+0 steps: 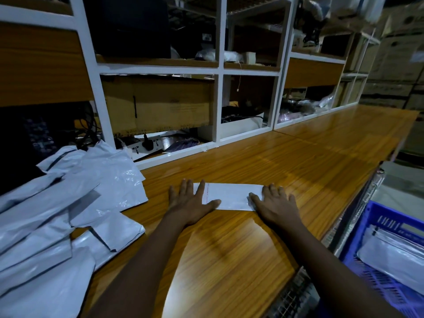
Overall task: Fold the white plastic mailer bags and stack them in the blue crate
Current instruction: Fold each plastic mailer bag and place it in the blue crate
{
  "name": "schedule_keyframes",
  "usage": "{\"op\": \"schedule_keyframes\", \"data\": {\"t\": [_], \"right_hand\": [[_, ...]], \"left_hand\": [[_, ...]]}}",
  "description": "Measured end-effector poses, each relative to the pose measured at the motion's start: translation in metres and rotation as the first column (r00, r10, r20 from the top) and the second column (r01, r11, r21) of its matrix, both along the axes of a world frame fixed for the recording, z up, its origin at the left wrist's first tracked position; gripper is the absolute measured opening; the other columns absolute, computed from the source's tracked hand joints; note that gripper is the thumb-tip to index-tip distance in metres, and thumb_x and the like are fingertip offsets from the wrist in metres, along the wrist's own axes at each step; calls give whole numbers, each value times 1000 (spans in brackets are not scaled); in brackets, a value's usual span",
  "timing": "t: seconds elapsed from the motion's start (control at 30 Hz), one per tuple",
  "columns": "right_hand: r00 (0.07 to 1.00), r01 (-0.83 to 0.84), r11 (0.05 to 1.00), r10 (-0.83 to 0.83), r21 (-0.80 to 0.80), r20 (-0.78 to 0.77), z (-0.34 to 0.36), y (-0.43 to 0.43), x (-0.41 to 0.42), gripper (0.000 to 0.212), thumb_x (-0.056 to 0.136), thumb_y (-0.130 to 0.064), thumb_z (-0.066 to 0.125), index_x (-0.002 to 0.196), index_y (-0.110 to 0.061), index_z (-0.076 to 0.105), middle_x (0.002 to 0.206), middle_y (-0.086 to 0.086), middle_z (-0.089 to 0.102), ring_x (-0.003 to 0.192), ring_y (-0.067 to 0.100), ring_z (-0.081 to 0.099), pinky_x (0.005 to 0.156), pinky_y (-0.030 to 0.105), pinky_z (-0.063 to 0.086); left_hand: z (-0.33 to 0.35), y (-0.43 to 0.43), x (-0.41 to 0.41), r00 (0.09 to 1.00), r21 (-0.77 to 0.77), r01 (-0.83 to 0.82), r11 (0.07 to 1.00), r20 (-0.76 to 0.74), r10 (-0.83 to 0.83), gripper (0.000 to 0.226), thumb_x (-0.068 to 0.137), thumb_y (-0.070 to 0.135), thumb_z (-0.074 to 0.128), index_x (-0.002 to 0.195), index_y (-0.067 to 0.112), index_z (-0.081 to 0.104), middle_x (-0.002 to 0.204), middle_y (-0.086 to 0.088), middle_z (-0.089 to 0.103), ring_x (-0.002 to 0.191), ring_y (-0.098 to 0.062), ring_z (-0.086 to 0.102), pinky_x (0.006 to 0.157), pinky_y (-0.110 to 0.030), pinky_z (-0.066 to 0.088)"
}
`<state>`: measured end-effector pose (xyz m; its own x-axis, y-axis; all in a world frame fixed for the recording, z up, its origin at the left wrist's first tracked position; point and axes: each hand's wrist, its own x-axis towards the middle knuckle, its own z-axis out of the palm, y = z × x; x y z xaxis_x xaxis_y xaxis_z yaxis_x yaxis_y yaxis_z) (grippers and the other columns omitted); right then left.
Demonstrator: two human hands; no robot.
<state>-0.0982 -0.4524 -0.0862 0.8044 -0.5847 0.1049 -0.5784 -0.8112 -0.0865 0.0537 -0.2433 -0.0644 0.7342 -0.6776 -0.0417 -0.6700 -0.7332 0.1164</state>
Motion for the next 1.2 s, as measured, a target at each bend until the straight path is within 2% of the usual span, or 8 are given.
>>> {"op": "schedule_keyframes", "data": {"t": [0.17, 0.3, 0.63, 0.73, 0.87, 1.0, 1.1, 1.2], "right_hand": [[924, -344, 935, 354, -91, 145, 7, 30, -17, 85, 88, -66, 5, 152, -17, 30, 162, 15, 23, 150, 36, 18, 116, 59, 26], [841, -540, 837, 542, -85, -4, 2, 53, -28, 81, 91, -58, 9, 156, -11, 26, 164, 10, 11, 152, 30, 8, 119, 55, 19], [949, -303, 946, 288, -116, -127, 7, 53, -26, 92, 82, -60, -14, 155, -15, 20, 166, 8, 0, 153, 32, 4, 119, 53, 18], [974, -201, 973, 186, -114, -132, 4, 52, -27, 65, 101, -50, 4, 154, -15, 20, 166, 11, 1, 152, 33, 5, 117, 55, 19], [990, -123, 987, 116, -100, -77, 7, 53, -24, 93, 80, -51, -14, 149, -11, 32, 163, 17, 16, 149, 40, 15, 111, 63, 23], [953, -297, 926, 302, -231, -14, 13, 54, -9, 61, 95, -36, 28, 128, 6, 58, 140, 31, 50, 128, 53, 47, 92, 73, 42], [913, -398, 898, 408, -186, 16, 22, 54, 14, 62, 97, -31, 56, 144, 7, 40, 151, 30, 36, 139, 51, 33, 105, 69, 34], [914, -406, 909, 405, -96, -27, 24, 55, 35, 66, 104, -35, 44, 156, -4, 17, 164, 15, 15, 151, 36, 11, 118, 56, 18]], "left_hand": [[-2, 5, -36, 972, -10, 204, 979, 117, -202, 72, 100, 62, 14, 157, 24, -11, 163, 1, -20, 149, -20, -22, 119, -55, -12], [-13, 3, -58, 937, 21, 342, 940, 74, -342, 67, 103, 55, 12, 157, 22, -7, 164, 4, -16, 150, -15, -17, 121, -50, -7], [-3, 22, -37, 982, 56, 189, 980, -30, -187, 66, 103, 56, 9, 157, 23, -8, 162, 4, -22, 150, -19, -16, 122, -46, -4], [-4, 30, -32, 989, 65, 144, 987, -28, -142, 68, 102, 58, 8, 157, 22, -8, 163, 1, -20, 151, -18, -14, 122, -48, -4], [-2, 29, -35, 995, -12, 79, 997, 56, -78, 68, 102, 57, 10, 158, 19, -2, 165, -3, -8, 152, -20, -5, 121, -53, -1], [1, 10, -35, 929, -90, 156, 984, 350, -116, 56, 106, 37, 15, 156, 11, 15, 165, -8, 11, 152, -24, 9, 121, -49, 10], [2, -14, -35, 887, -31, 228, 973, 420, -194, 51, 107, 26, 23, 154, 6, 22, 164, -11, 13, 151, -30, 10, 120, -51, 13], [1, -31, -30, 903, 12, 251, 968, 356, -238, 56, 105, 26, 33, 156, 8, 17, 165, -10, 10, 151, -32, 8, 120, -51, 10]]}}
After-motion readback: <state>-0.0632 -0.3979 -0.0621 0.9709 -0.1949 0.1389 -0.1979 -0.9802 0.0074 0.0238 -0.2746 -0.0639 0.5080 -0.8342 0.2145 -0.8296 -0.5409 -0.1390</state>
